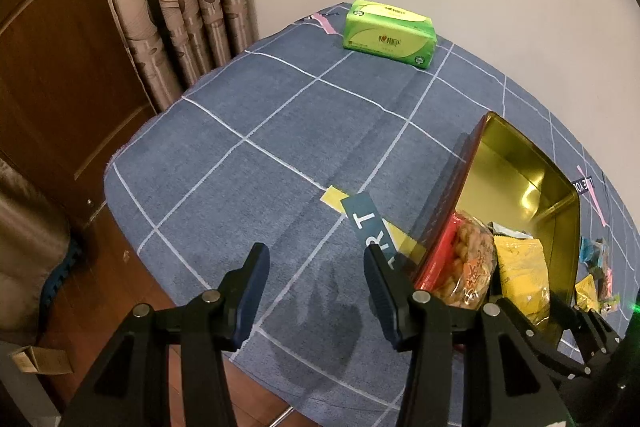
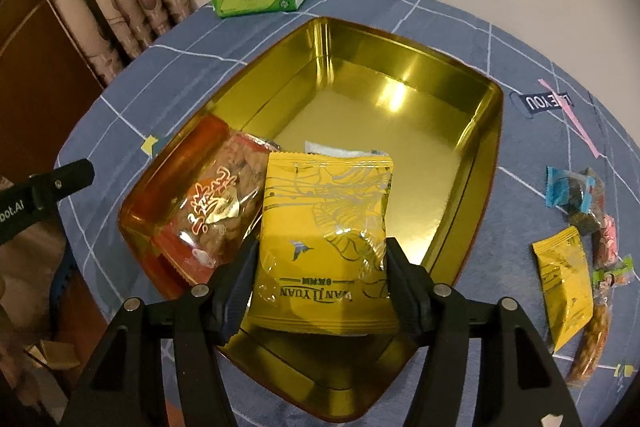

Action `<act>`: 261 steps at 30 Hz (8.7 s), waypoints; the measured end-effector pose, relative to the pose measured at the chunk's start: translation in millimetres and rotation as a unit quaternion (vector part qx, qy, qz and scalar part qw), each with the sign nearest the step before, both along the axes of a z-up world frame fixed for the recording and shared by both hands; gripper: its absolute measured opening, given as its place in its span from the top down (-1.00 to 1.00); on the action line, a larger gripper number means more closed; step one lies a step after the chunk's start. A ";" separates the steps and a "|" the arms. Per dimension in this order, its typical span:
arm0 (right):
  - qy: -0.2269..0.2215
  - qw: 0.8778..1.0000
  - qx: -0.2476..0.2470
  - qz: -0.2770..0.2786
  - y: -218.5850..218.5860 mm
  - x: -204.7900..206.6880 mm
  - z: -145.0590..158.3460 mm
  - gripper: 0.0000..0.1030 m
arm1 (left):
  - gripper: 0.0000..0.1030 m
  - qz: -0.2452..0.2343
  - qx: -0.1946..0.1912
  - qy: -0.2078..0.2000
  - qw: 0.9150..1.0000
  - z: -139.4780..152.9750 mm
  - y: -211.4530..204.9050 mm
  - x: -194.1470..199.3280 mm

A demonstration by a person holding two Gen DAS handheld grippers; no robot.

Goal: Organize snacks
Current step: 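Carry the yellow WANTYUAN pack into the tin with the right tool, then open the right tool to drop the yellow pack in the tin, then grasp the clear twisted-snack bag on the table with the right tool, then grasp the second yellow WANTYUAN pack with left tool while right holds twisted-snack bag, then carry the yellow pack into the tin and open the left tool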

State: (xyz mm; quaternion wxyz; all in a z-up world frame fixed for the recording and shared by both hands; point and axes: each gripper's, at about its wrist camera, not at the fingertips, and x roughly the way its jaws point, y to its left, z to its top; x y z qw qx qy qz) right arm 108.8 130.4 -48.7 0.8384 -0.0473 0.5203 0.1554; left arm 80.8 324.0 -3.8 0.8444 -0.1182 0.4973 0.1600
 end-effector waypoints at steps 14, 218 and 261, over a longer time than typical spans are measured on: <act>-0.032 0.999 0.015 0.015 -10.6 -13.3 23.9 -0.33 | 0.02 -0.007 0.001 0.000 1.000 -1.3 -4.7 -0.5; -0.105 0.953 -0.028 -0.281 -394.0 -42.8 -34.6 0.22 | -0.10 -0.261 0.093 0.049 0.959 11.2 -201.3 44.7; -0.104 0.952 -0.034 -0.286 -397.1 -42.2 -35.1 0.28 | -0.15 -0.258 0.134 0.060 0.955 -18.0 -146.6 39.9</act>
